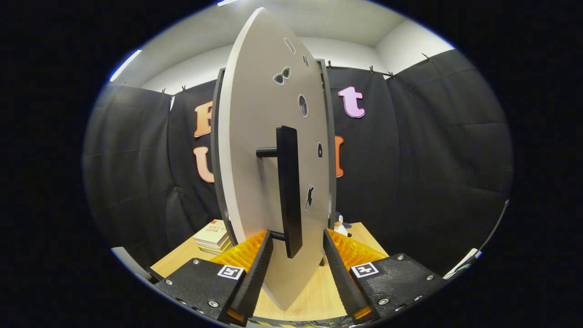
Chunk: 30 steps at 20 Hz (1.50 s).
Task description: Open the shoe cabinet door, grab the shoes and put them into the shoe cabinet, then close the shoe cabinet door.
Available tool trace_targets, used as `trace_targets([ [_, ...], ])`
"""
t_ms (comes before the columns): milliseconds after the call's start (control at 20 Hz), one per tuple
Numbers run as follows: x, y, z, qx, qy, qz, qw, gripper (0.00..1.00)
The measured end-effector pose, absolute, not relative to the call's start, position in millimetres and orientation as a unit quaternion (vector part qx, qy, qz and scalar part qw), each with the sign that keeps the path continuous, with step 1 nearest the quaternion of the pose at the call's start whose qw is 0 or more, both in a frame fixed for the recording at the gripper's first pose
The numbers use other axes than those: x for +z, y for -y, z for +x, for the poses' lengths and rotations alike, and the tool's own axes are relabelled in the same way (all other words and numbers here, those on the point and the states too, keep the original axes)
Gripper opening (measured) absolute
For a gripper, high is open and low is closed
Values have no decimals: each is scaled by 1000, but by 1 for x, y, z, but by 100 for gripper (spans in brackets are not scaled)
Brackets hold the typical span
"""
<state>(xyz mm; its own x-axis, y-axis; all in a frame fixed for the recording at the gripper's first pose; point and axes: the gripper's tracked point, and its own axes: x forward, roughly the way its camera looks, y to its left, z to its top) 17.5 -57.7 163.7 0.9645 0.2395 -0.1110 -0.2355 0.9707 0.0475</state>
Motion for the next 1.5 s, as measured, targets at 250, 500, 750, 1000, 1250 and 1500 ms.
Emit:
trace_targets([
  [250,165,33,26,154,-56,3,987,73],
  [500,163,6,39,187,-64,16,980,76],
  [750,161,-30,57,225,-69,34,971,80],
  [1000,162,-63,76,241,-67,13,968,81],
  [1250,166,-87,92,260,-65,8,964,83],
  [1500,164,-110,113,269,-68,14,961,87],
])
